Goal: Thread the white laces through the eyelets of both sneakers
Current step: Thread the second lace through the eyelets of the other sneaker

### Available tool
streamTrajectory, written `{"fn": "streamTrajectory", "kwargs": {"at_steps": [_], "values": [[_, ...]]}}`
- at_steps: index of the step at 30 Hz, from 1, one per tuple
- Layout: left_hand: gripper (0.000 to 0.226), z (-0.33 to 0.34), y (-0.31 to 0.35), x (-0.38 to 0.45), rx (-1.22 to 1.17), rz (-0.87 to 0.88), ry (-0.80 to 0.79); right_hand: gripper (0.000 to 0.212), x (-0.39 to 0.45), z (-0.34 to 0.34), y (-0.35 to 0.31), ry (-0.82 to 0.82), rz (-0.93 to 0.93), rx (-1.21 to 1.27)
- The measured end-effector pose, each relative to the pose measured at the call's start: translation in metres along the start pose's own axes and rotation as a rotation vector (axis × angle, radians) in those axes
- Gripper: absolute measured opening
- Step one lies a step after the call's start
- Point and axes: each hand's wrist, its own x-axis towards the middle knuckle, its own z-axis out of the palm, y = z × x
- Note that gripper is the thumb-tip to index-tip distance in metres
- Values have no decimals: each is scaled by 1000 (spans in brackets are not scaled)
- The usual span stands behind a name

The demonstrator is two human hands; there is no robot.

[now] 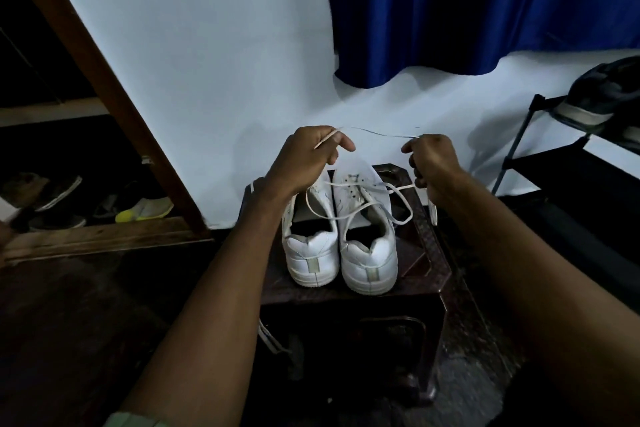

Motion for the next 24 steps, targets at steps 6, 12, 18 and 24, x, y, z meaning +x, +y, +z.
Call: {"fn": "streamTrajectory", "kwargs": {"at_steps": [6, 12, 18, 24], "values": [[36, 11, 2, 2, 70, -128, -87, 37, 0, -1, 14, -145, -215, -405], [22, 24, 5, 2, 408, -94, -171, 46, -9, 7, 9, -408, -181, -155], [27, 36, 15, -2, 723, -6, -143, 16, -12, 20, 11, -450, -280, -119], [18, 27, 2, 9, 714, -16, -151, 18, 3, 21, 24, -408, -518, -471]]}}
